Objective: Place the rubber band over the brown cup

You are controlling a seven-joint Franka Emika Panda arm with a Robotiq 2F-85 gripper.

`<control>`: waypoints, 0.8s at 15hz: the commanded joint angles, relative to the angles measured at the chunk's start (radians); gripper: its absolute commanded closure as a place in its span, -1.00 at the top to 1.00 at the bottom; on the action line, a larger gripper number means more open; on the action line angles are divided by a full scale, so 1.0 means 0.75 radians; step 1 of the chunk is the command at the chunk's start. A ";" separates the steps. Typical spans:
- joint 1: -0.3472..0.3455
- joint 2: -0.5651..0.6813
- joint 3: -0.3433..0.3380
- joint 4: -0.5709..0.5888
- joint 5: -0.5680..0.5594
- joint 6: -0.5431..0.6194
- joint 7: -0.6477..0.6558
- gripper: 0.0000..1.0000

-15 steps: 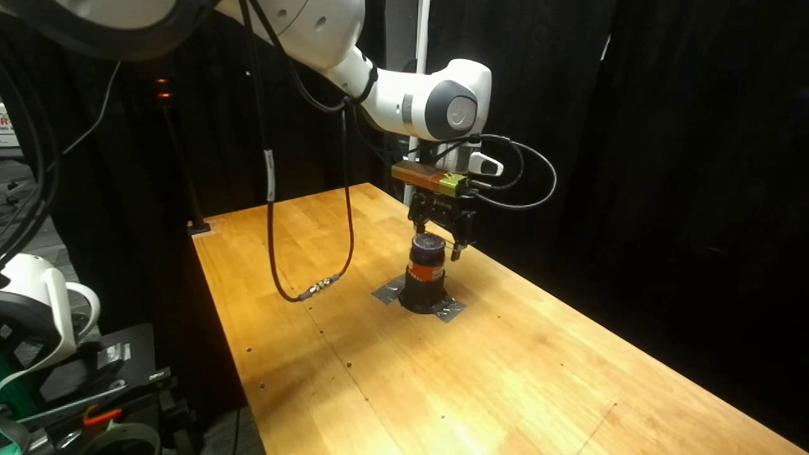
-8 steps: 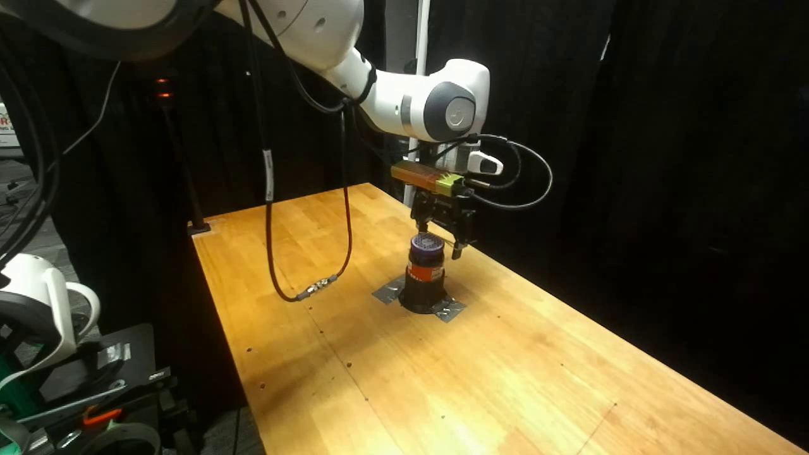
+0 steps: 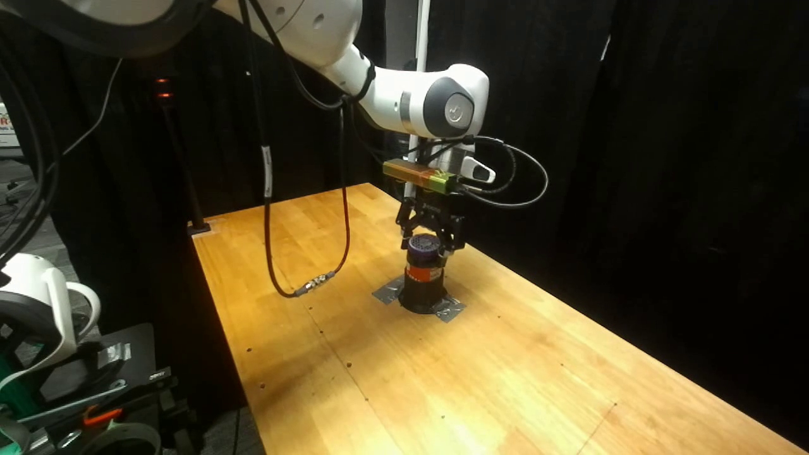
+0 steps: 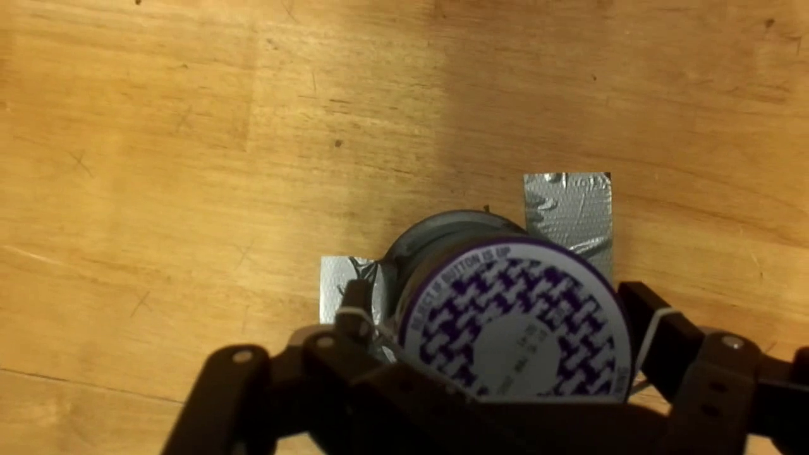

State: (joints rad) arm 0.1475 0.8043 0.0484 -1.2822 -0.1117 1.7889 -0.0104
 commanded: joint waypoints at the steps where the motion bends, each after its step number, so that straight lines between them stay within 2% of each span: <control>1: 0.002 -0.112 0.004 -0.143 -0.025 -0.036 -0.054 1.00; 3: -0.009 -0.177 0.009 -0.250 -0.021 0.026 -0.075 1.00; 7: -0.044 -0.334 0.019 -0.518 -0.010 0.315 -0.127 1.00; 12: -0.078 -0.475 0.015 -0.850 -0.016 0.834 -0.153 1.00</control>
State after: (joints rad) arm 0.1095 0.5582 0.0512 -1.7260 -0.1123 2.2226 -0.1070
